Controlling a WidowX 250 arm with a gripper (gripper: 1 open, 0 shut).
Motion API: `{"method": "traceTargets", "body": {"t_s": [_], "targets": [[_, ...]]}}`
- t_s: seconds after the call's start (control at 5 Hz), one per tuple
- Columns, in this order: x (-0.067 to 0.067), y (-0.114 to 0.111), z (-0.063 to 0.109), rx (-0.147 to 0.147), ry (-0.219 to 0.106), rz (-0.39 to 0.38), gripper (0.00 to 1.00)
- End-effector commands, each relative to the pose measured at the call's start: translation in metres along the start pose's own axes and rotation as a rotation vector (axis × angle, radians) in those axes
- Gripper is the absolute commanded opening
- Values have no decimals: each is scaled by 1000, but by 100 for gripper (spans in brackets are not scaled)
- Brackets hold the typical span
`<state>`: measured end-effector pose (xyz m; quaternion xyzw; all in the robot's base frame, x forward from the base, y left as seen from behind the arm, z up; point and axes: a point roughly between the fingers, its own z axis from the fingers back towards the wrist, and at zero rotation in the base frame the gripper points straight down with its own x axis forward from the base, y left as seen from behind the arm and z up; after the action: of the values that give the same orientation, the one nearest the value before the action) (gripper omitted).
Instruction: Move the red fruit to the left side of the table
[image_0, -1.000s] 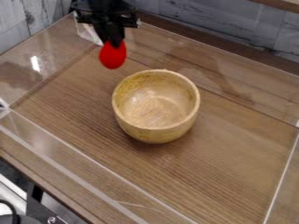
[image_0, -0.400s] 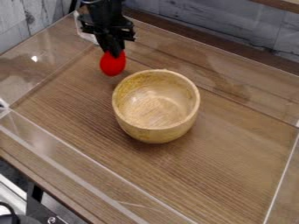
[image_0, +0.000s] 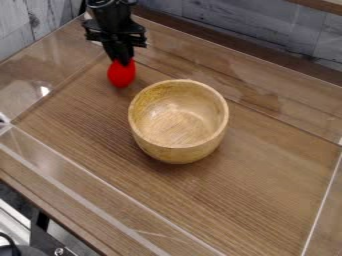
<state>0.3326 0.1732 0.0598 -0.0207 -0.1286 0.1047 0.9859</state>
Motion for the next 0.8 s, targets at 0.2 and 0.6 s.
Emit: {"method": "traceTargets", "body": {"t_s": [0.2,0.6], "targets": [[11,29,10,26,-48,9,0],[21,40,13,13,-29,-16,100]]}}
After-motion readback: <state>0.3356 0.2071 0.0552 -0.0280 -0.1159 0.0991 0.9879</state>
